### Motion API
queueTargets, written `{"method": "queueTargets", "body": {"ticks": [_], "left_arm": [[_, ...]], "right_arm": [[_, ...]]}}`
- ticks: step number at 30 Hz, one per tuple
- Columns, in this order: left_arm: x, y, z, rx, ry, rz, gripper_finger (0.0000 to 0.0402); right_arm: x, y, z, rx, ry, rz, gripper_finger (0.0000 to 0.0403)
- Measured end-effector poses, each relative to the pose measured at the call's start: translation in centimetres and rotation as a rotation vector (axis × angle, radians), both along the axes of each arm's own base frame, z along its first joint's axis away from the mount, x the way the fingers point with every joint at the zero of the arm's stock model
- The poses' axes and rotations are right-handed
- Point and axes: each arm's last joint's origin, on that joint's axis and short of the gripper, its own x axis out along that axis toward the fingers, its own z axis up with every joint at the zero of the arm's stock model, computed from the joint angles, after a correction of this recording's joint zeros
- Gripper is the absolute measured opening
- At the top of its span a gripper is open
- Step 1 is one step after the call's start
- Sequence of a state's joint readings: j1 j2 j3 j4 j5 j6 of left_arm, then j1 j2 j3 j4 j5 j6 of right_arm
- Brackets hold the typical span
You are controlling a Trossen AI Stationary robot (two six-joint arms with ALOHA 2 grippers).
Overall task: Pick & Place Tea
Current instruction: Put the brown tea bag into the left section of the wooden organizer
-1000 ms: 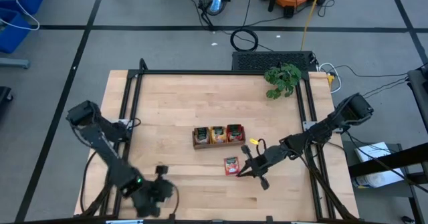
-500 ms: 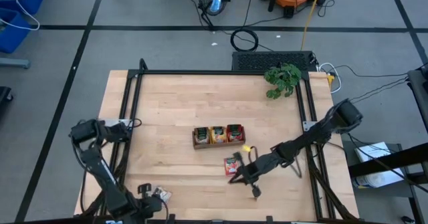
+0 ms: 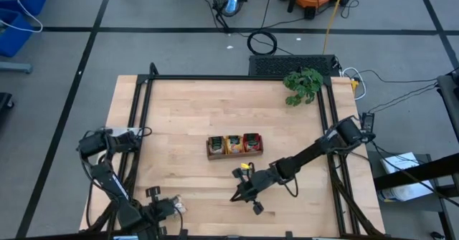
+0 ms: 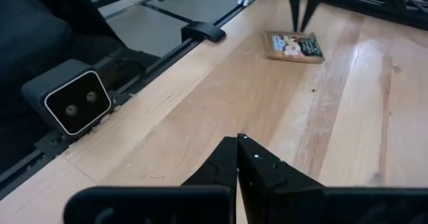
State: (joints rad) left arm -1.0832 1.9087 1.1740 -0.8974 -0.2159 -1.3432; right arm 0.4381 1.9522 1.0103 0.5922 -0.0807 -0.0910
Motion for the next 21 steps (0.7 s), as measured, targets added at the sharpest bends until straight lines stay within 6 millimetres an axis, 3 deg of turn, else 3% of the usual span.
{"method": "queueTargets", "body": {"ticks": [6,15,18,21], "left_arm": [[0.9,1.4,-0.1,0.142,-0.06,-0.015,0.0028],[3.3,2.7,0.0,0.114,-0.007,-0.048,0.0028],[3.0,2.3,0.7,0.069,0.012,-0.062,0.0028],[2.7,1.4,2.8,0.02,-0.05,-0.081,0.0028]], "right_arm": [[-0.1,0.0,-0.1,0.01,0.006,-0.003,0.0],[0.1,-0.4,0.0,0.021,0.004,-0.017,0.0],[0.5,-0.9,0.4,0.059,-0.022,-0.045,0.0],[1.6,-1.2,1.3,0.081,-0.004,-0.075,0.0]]}}
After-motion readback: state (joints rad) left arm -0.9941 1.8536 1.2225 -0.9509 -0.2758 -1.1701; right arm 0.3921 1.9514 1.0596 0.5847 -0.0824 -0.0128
